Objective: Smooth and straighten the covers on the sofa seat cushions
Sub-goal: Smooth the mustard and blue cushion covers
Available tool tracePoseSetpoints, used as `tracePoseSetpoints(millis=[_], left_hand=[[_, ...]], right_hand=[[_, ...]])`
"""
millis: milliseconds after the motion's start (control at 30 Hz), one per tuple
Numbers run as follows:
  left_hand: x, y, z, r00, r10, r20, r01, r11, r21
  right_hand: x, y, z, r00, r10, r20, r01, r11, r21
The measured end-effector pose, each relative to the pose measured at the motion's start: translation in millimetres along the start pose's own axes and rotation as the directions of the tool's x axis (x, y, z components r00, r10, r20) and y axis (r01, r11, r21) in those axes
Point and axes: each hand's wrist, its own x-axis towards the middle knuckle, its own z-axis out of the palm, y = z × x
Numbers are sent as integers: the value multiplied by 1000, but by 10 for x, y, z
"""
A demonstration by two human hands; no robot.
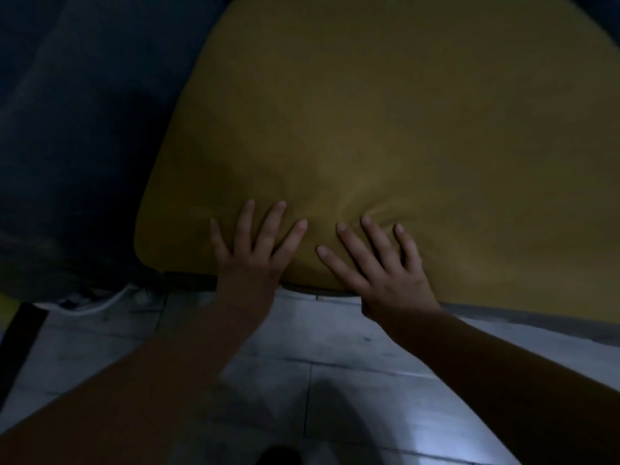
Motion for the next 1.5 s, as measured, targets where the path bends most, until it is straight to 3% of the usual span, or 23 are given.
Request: tracePoseSetpoints(millis=[67,233,300,367,500,633,767,933,1067,1167,1300,1500], left_hand=[[12,-2,26,1000,26,15,-26,999,-33],[-20,-16,-127,966,39,255,-12,994,-108],[33,-60,-250,964,86,251,-52,989,-140],[136,43,-413,951,182,249,-133,971,-199],[498,581,-472,895,348,278,-276,924,-267],[575,727,-318,886,325,330,-252,936,-244],[598,820,-507,852,306,424,-273,952,-137],[653,983,-833,840,159,519,-92,984,-153],[905,1465,-1052,838,268,475,-180,958,-223],[1115,1987,-1053,775,336,536,-203,935,-292],[1307,2203,-913,713,299,635,-202,954,-222],[1313,2230,-1068,687,258,680,-177,966,-188]], right_hand=[[29,20,22,999,-31,25,32,999,-25],[-15,-46,-129,998,3,63,-8,997,75],[-25,-13,-261,1000,8,17,-10,991,136],[-71,158,-347,997,82,-1,-80,980,184],[-202,591,-286,948,248,200,-275,953,123],[-221,654,-71,925,213,313,-265,955,133],[-140,636,-243,921,215,325,-263,958,112],[-551,843,-454,943,251,216,-295,934,200],[-1301,1400,-444,813,444,377,-491,870,34],[-1516,1669,-367,747,471,468,-542,840,19],[-1403,1719,-234,716,439,543,-542,840,36],[-1383,1739,-386,705,444,553,-555,831,39]])
